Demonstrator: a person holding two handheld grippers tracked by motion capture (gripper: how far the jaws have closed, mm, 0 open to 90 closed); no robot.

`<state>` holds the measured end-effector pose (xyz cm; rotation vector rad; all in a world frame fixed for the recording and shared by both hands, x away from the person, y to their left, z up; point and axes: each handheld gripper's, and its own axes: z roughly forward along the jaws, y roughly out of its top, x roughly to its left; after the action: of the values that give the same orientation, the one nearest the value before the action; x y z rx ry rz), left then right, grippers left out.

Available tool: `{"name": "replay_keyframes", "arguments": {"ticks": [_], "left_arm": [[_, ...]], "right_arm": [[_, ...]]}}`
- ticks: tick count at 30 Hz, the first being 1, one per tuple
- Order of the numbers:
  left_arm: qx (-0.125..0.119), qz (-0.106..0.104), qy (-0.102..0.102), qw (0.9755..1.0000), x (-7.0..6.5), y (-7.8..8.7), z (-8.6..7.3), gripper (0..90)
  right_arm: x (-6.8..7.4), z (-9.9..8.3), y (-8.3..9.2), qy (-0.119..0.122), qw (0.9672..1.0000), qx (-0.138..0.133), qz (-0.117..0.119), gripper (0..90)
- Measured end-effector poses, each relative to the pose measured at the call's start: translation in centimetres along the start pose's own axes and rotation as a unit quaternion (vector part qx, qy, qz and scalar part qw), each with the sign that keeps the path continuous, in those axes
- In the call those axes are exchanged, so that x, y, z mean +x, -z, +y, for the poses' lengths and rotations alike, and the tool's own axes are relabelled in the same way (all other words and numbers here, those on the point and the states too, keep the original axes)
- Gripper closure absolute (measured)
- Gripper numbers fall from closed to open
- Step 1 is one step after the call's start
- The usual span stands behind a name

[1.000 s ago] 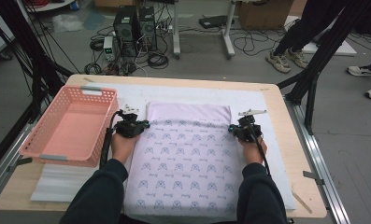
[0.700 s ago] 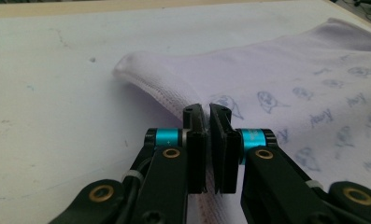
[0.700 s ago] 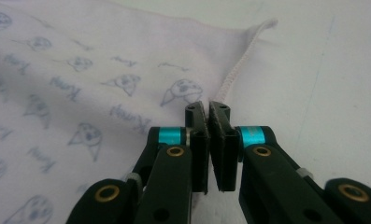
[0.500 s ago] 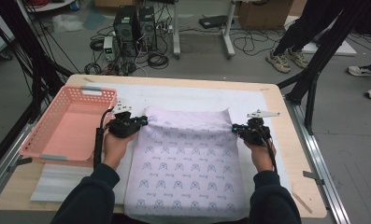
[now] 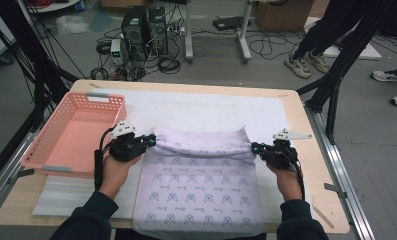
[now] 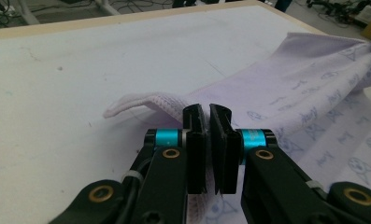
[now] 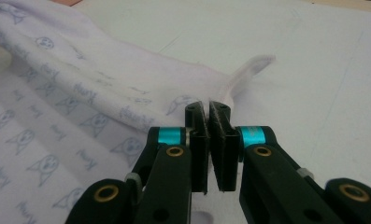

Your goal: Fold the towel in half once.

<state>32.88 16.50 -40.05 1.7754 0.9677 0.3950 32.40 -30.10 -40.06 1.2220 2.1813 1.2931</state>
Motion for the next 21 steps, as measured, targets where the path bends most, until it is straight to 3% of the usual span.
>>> {"name": "replay_keyframes", "arguments": {"ticks": [11,18,21], "left_arm": [[0.004,-0.015,-0.008,0.9998,-1.2,1.8,-2.3,84.8],[0.024,-0.02,-0.01,0.9994,-1.7,2.2,-4.2,84.7],[0.036,-0.024,-0.002,0.9991,-1.7,2.2,-5.0,84.5]], "right_arm": [[1.5,-2.2,1.9,0.011,0.9998,-0.004,0.019,86.4],[2.2,-3.2,2.6,0.02,0.9993,0.021,0.023,86.4],[2.4,-3.7,2.7,0.018,0.9989,0.035,0.027,86.4]]}}
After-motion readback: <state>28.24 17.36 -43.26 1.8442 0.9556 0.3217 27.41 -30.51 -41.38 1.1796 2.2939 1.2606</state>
